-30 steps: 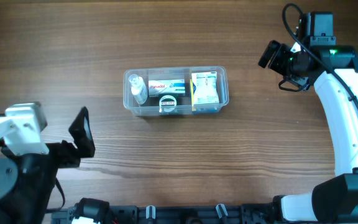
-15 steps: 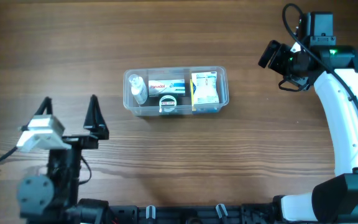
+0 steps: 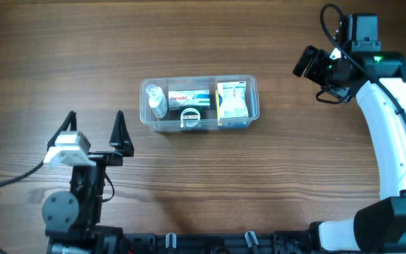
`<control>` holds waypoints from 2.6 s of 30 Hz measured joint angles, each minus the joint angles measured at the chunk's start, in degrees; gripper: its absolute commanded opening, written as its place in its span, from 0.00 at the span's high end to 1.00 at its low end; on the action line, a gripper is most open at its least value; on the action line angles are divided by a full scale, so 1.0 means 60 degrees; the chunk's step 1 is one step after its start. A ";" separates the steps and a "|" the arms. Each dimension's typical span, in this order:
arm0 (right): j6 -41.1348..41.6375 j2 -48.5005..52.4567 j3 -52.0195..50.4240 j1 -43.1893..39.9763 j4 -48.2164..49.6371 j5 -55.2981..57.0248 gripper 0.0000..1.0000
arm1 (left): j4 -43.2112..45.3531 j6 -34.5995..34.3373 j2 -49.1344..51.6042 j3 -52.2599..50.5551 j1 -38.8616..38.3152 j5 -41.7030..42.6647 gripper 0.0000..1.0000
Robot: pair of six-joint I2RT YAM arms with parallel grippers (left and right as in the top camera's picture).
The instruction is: Pack container
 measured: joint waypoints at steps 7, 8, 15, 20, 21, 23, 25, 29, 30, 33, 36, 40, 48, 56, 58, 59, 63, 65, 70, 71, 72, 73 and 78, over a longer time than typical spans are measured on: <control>0.0000 0.0000 0.0000 0.0000 -0.0004 0.0000 0.00 | -0.0004 0.0000 -0.1144 -0.0645 0.0466 0.0321 0.00; 0.0000 0.0000 0.0000 0.0000 0.0000 0.0000 0.00 | -0.0007 0.0000 -0.1268 -0.0805 0.0535 0.0375 0.00; 0.0000 0.0000 0.0000 0.0000 0.0004 0.0000 0.00 | 0.0004 0.0000 -0.1767 -0.1497 0.0608 0.0535 0.00; 0.0000 0.0000 0.0000 0.0000 0.0000 0.0000 0.00 | 0.0069 0.0000 -0.2109 -0.1920 0.0754 0.0557 0.00; 0.0000 0.0000 0.0000 0.0000 0.0004 0.0000 0.00 | 0.0109 0.0000 -0.2189 -0.2011 0.0805 0.0594 0.00; 0.0000 0.0000 0.0000 0.0000 0.0000 0.0000 0.00 | 0.0317 0.0000 -0.2361 -0.2200 0.0900 0.0659 0.00; 0.0000 0.0000 0.0000 0.0000 0.0000 0.0000 0.00 | 0.0572 0.0000 -0.2477 -0.2364 0.0940 0.0707 0.00; 0.0000 0.0000 0.0000 0.0000 0.0000 0.0000 0.00 | 0.1195 0.0000 -0.2524 -0.2699 0.0965 0.0860 0.00; 0.0000 0.0000 0.0000 0.0000 0.0000 0.0000 0.00 | 0.1384 0.0000 -0.2524 -0.2801 0.0965 0.0903 0.00; 0.0000 0.0000 0.0000 0.0000 0.0000 0.0000 0.00 | 0.1807 0.0000 -0.2528 -0.3089 0.0965 0.1035 0.00; 0.0000 0.0000 0.0000 0.0000 0.0000 0.0000 0.00 | 0.2087 0.0000 -0.2532 -0.3450 0.0965 0.1140 0.00; 0.0000 0.0000 0.0000 0.0000 0.0000 0.0000 0.00 | 0.1880 0.0000 -0.2532 -0.3657 0.0965 0.1235 0.00; 0.0000 0.0000 0.0000 0.0000 0.0000 0.0000 0.00 | 0.0437 0.0000 -0.2535 -0.3676 0.0965 0.1253 0.00; 0.0000 0.0000 0.0000 0.0000 0.0007 0.0000 0.00 | -0.0448 0.0000 -0.2535 -0.3683 0.0965 0.1253 0.00; 0.0000 0.0000 0.0000 0.0000 0.0004 0.0000 0.00 | -0.0444 0.0000 -0.2535 -0.3683 0.0965 0.1253 0.00; 0.0000 0.0000 0.0000 0.0000 0.0004 0.0000 0.00 | -0.0448 0.0000 -0.2535 -0.3683 0.0965 0.1253 0.00; 0.0000 0.0000 0.0000 0.0000 0.0004 0.0000 0.00 | -0.0444 0.0000 -0.2535 -0.3683 0.0965 0.1253 0.00; 0.0000 0.0000 0.0000 0.0000 0.0004 0.0000 0.00 | -0.0444 0.0000 -0.2535 -0.3683 0.0965 0.1253 0.00; 0.0000 0.0000 0.0000 0.0000 0.0004 0.0000 0.00 | -0.0444 0.0000 -0.2535 -0.3683 0.0965 0.1253 0.00; 0.0000 0.0000 0.0000 0.0000 0.0004 0.0000 0.00 | -0.0444 0.0000 -0.2535 -0.3683 0.0965 0.1253 0.00; 0.0000 0.0000 0.0000 0.0000 0.0004 0.0000 0.00 | -0.0444 0.0000 -0.2535 -0.3683 0.0965 0.1253 0.00; 0.0000 0.0000 0.0000 0.0000 0.0004 0.0000 0.00 | -0.0444 0.0000 -0.2535 -0.3683 0.0965 0.1253 0.00; 0.0000 0.0000 0.0000 0.0000 0.0004 0.0000 0.00 | -0.0444 0.0000 -0.2535 -0.3683 0.0965 0.1253 0.00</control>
